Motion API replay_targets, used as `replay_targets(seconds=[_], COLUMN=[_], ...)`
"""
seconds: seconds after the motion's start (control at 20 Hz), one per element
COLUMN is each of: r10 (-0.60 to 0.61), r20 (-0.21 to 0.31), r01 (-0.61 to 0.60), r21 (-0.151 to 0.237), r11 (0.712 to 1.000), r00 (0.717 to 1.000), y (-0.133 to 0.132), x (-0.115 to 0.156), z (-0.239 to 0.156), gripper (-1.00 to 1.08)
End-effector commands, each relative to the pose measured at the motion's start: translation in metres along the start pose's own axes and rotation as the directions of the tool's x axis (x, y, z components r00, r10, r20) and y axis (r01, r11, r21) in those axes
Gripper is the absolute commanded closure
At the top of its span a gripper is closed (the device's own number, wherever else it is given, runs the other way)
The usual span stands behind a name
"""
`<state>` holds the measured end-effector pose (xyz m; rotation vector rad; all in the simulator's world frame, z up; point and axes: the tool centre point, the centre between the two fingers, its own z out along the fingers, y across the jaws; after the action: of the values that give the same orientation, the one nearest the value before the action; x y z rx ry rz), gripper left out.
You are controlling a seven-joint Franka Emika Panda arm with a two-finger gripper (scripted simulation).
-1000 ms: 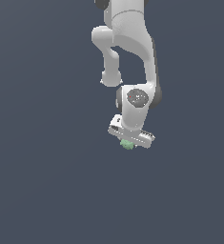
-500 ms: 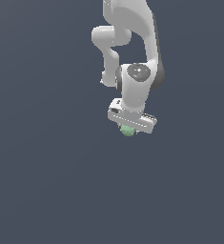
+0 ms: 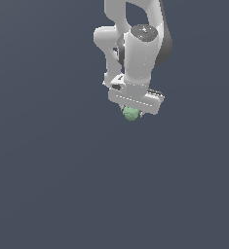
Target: Pick up the object and move it to a goal position.
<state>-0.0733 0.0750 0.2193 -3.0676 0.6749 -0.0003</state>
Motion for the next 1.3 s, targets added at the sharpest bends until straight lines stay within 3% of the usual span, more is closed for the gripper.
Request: replay_targets(seconds=[0.0, 0.7, 1.25], r10=[0.000, 0.000, 0.000], r20=[0.000, 0.000, 0.000], r01=[0.000, 0.000, 0.000], r21=[0.000, -0.001, -0.001], r11=[1.000, 1.000, 1.000], r00=[1.000, 1.000, 1.000], y=[0.006, 0.032, 0.039], x=[-0.010, -0.055, -0.067], z=[-0.023, -0.141, -0.178], gripper=[1.08, 1.08, 1.08])
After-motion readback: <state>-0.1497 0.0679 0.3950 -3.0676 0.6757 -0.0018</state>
